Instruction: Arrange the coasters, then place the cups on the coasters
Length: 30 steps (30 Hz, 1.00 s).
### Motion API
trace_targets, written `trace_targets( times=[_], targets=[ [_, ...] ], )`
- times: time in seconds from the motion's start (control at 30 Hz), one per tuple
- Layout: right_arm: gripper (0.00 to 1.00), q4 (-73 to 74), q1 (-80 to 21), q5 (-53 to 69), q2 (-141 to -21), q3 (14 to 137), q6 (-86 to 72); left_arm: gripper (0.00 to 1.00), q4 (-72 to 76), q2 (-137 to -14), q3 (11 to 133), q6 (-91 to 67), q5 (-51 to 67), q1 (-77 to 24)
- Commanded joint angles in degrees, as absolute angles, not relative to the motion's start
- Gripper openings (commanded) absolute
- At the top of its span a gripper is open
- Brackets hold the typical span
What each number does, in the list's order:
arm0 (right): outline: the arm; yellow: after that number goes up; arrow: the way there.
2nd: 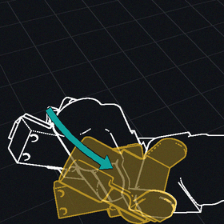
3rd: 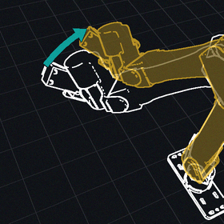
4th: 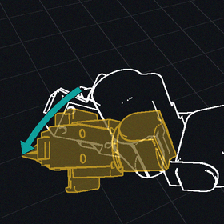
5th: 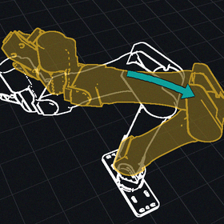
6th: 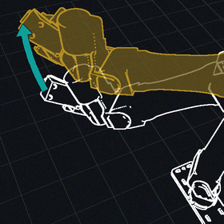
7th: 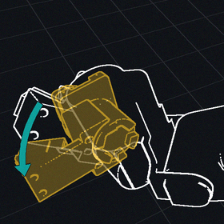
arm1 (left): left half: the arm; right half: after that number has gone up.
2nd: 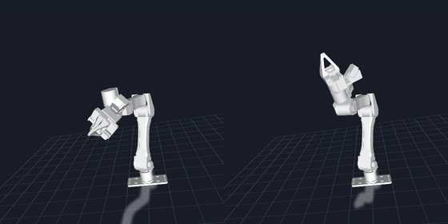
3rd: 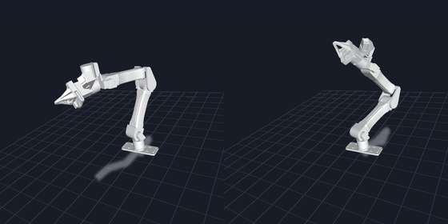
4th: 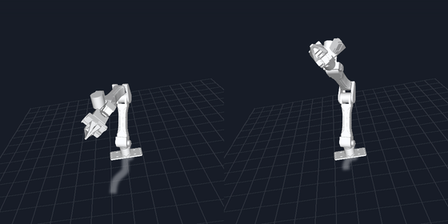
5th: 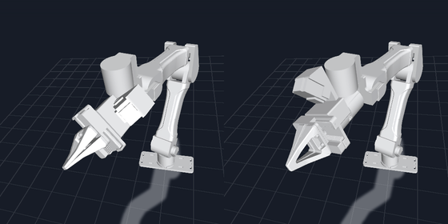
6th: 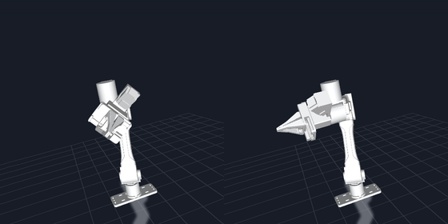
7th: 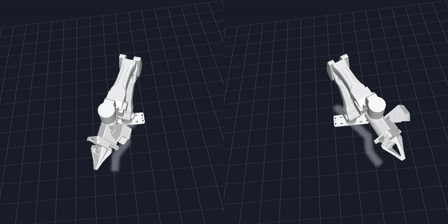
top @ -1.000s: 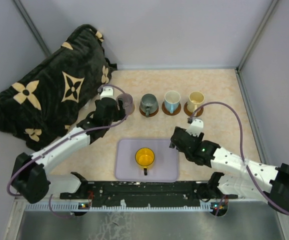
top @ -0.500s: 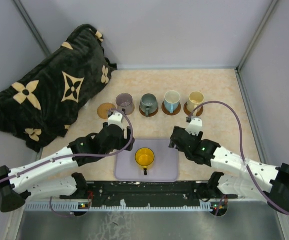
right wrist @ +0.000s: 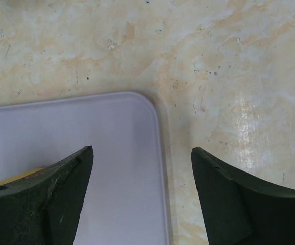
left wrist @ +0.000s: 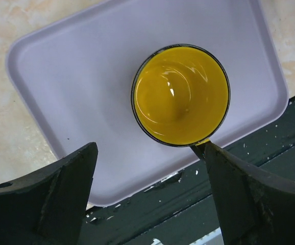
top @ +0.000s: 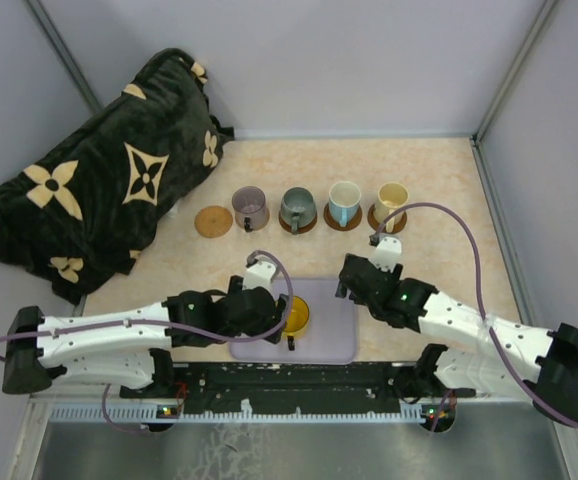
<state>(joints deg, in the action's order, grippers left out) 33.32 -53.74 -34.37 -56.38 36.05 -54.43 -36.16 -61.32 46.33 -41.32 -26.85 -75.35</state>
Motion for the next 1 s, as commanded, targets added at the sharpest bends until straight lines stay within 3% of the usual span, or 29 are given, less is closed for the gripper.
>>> trace_targets(
  times=[0.0, 0.97],
  targets=[
    [0.78, 30.76, -53.42, -33.92, -56.37, 35.92, -55.14, 0.92, -36.54, -62.77, 48.67, -43.44, -27.45, -77.98],
    [0.77, 29.99, -53.35, -32.8, -52.3, 32.84, -55.64, 0.99, -35.15, -74.46, 49.31, -50.33, -30.48, -84.02]
  ],
)
